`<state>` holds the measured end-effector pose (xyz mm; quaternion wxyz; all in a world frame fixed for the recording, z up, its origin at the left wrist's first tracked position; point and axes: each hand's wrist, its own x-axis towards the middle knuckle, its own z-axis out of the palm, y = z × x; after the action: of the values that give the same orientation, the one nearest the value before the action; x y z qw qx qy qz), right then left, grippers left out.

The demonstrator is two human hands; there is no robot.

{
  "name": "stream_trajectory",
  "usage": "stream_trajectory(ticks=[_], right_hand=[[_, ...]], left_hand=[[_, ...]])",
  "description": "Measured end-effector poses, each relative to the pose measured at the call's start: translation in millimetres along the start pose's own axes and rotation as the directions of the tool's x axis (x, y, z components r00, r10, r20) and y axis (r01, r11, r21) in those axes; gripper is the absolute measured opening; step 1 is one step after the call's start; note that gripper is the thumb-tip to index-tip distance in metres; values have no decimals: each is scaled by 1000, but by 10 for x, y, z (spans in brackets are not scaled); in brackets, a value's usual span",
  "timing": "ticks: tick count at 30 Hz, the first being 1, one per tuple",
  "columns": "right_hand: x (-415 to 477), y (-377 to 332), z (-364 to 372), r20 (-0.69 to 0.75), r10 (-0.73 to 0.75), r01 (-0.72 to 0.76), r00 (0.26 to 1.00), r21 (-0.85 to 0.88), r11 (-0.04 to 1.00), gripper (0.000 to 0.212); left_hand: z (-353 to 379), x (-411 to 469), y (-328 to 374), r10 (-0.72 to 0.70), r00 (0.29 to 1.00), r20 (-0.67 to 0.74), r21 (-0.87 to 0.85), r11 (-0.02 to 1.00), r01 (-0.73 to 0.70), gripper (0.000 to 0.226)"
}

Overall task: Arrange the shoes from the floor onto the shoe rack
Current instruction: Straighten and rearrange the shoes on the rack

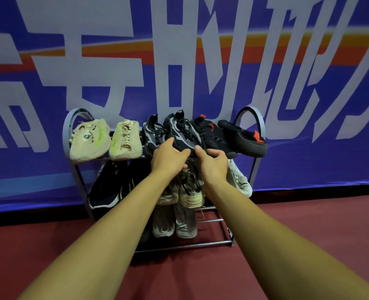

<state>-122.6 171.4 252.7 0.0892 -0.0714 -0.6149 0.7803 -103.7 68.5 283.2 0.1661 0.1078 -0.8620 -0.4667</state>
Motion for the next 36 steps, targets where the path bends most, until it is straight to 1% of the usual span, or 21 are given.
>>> stream_trajectory(ticks=[2,4,7,9,11,12,13,15,16,18,20,22,24,26,28,30,33,36], right_hand=[[13,17,33,-63,-27,28,998,13,1000,29],[22,17,65,-83,-37,38,996,13,999,27],[18,18,55,-55,-7,5,998,-25,1000,30],[3,29,17,-22,0,-1,1000,-80,997,38],[25,43,-52,17,-9,11,1000,-117,993,45],[39,27,-90,40,-6,11,999,-134,991,45],[31,-19,-129,63,-14,24,998,-157,987,39],[27,-112,-212,102,-49,71,994,-218,973,22],[49,-153,-272,101,-72,95,992,-245,965,21],[77,-227,-373,78,-105,123,991,-282,951,29],[109,-289,-493,24,-100,103,995,-251,962,38],[149,-325,-635,-60,-55,41,997,-208,977,43],[202,-351,-800,-160,21,-47,987,-164,985,46],[253,-365,-949,-220,120,-141,968,-82,987,50],[307,-374,-1046,-213,178,-185,961,-17,983,59],[359,-384,-1093,-199,181,-180,963,22,983,62],[426,-414,-1113,-171,176,-170,969,52,984,58],[443,-481,-1092,-133,218,-194,967,173,966,47]], left_hand=[[39,35,-7,24,999,-29,34,999,-23,70],[48,82,-5,15,1000,-24,13,1000,-14,66],[7,79,19,-3,1000,28,-16,1000,4,60],[-5,35,22,5,998,57,-15,1000,-4,61],[5,3,17,7,999,50,-28,1000,-5,61],[17,-2,19,7,999,32,-26,1000,-6,61],[34,4,26,14,1000,11,-9,1000,-14,60],[70,9,56,66,998,-19,36,997,-65,52],[116,8,88,104,994,-16,38,994,-104,46],[204,-1,152,156,988,-2,27,987,-156,37],[313,-35,235,187,982,17,25,982,-188,35],[436,-76,306,222,974,44,12,975,-223,31],[560,-118,373,262,961,91,15,964,-264,29],[672,-156,426,291,946,144,34,954,-299,31],[756,-161,455,300,939,171,42,950,-311,32],[799,-153,456,299,939,170,60,948,-313,32],[811,-136,437,269,949,166,22,961,-276,30],[790,-140,421,259,946,193,-41,966,-256,29]])
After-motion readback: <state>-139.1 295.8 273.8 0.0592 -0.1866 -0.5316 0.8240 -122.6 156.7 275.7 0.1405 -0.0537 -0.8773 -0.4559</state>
